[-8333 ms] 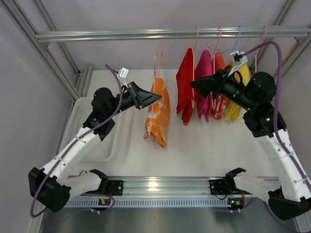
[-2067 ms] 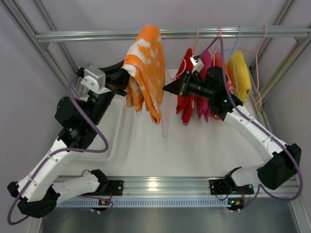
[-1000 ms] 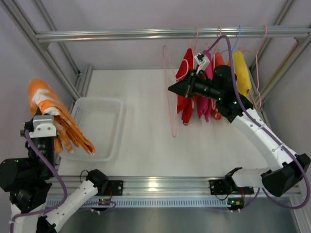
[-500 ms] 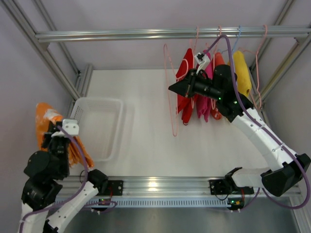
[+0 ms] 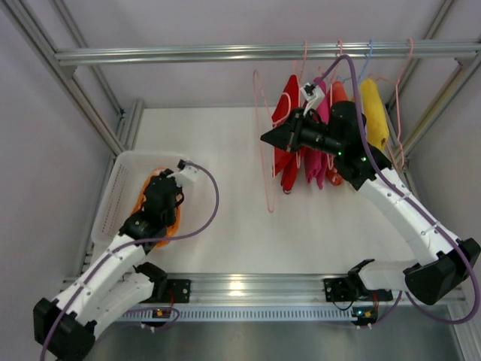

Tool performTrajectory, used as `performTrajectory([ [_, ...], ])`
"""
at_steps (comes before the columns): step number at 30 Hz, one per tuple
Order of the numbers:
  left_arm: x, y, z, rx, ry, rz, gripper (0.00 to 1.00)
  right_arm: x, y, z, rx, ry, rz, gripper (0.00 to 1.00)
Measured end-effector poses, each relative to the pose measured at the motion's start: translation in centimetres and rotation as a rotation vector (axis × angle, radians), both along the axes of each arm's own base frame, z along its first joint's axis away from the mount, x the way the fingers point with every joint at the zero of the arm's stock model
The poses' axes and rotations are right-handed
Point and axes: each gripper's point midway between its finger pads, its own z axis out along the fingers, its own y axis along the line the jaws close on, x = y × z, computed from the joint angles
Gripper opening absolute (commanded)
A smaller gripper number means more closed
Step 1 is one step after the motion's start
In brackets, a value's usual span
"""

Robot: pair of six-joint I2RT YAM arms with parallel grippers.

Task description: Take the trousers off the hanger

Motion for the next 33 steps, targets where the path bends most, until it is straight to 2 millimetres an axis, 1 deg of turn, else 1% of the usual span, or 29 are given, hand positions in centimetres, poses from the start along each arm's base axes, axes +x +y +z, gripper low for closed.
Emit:
performTrajectory([
  [2, 1.4, 0.2, -2.6, -0.025, 0.070, 0.025, 0.00, -0.1, -0.1, 0.1, 0.000, -0.003, 0.001, 0.00],
  [3, 2.2, 0.8, -3.6, -0.048, 0.094, 0.060, 0.00, -0.2, -0.1, 0.2, -0.001, -0.004, 0.000, 0.00],
  [5, 3.5, 2.4, -4.9, -0.121, 0.122, 0.128, 0.00, -0.6, -0.4, 0.3, -0.003, -0.009, 0.001, 0.00],
  [6, 4.3, 3.3, -5.1, -0.173, 0.128, 0.166, 0.01, -0.9, -0.5, 0.4, -0.004, -0.013, 0.002, 0.00],
  [7, 4.8, 3.6, -5.0, -0.208, 0.125, 0.178, 0.07, -1.0, -0.7, 0.7, -0.001, -0.020, 0.002, 0.00],
  [8, 5.3, 3.8, -4.9, -0.251, 0.120, 0.179, 0.15, -1.3, -0.8, 1.1, 0.003, -0.033, 0.002, 0.00],
  [9, 5.7, 3.7, -4.7, -0.296, 0.115, 0.171, 0.26, -1.5, -1.0, 1.4, 0.006, -0.044, 0.002, 0.00],
  [10, 5.9, 3.4, -4.6, -0.335, 0.115, 0.153, 0.51, -1.8, -1.1, 1.8, 0.009, -0.055, 0.003, 0.00],
  [12, 6.1, 1.8, -4.7, -0.415, 0.129, 0.081, 0.69, -2.2, -1.4, 2.4, 0.015, -0.077, 0.004, 0.00],
  [13, 6.1, 1.1, -4.8, -0.439, 0.145, 0.052, 0.83, -2.5, -1.5, 2.7, 0.017, -0.088, 0.004, 0.00],
  [15, 5.8, -0.4, -5.0, -0.503, 0.179, -0.009, 0.98, -2.8, -1.8, 3.1, 0.021, -0.099, 0.004, 0.00],
  [16, 5.6, -1.1, -4.8, -0.540, 0.196, -0.032, 0.99, -3.0, -1.9, 3.2, 0.022, -0.100, 0.004, 0.00],
  [18, 5.0, -2.0, -3.2, -0.601, 0.193, -0.073, 0.99, -3.2, -2.1, 3.3, 0.022, -0.098, 0.000, 0.00],
  [19, 4.6, -2.6, -1.8, -0.634, 0.185, -0.099, 0.99, -3.3, -2.2, 3.3, 0.022, -0.095, -0.004, 0.00],
  [20, 4.3, -3.1, 0.1, -0.665, 0.160, -0.128, 0.99, -3.3, -2.2, 3.3, 0.024, -0.090, -0.010, 0.00],
  [22, 3.4, -4.2, 5.0, -0.721, 0.092, -0.207, 0.99, -3.1, -2.2, 3.1, 0.024, -0.073, -0.022, 0.00],
  [24, 2.1, -5.6, 10.5, -0.773, 0.012, -0.313, 0.99, -2.6, -1.9, 2.6, 0.023, -0.042, -0.044, 0.00],
  [26, 0.0, -7.3, 15.5, -0.815, -0.056, -0.453, 0.99, -1.9, -1.1, 2.1, 0.018, -0.008, -0.060, 0.00],
  [27, -1.3, -8.3, 17.2, -0.834, -0.069, -0.529, 0.96, -1.6, -0.6, 1.9, 0.016, 0.009, -0.071, 0.00],
  [28, -2.7, -9.3, 18.5, -0.852, -0.068, -0.603, 0.95, -1.4, 0.1, 1.6, 0.014, 0.023, -0.073, 0.00],
  [30, -5.1, -11.0, 20.0, -0.885, -0.037, -0.722, 0.93, -1.5, 1.5, 1.3, 0.010, 0.049, -0.078, 0.00],
  [31, -6.1, -11.9, 20.4, -0.903, -0.008, -0.776, 0.93, -1.7, 2.2, 1.2, 0.006, 0.061, -0.077, 0.00],
  [33, -7.0, -13.0, 19.8, -0.944, 0.065, -0.827, 0.93, -2.3, 3.6, 1.2, 0.006, 0.076, -0.075, 0.00],
])
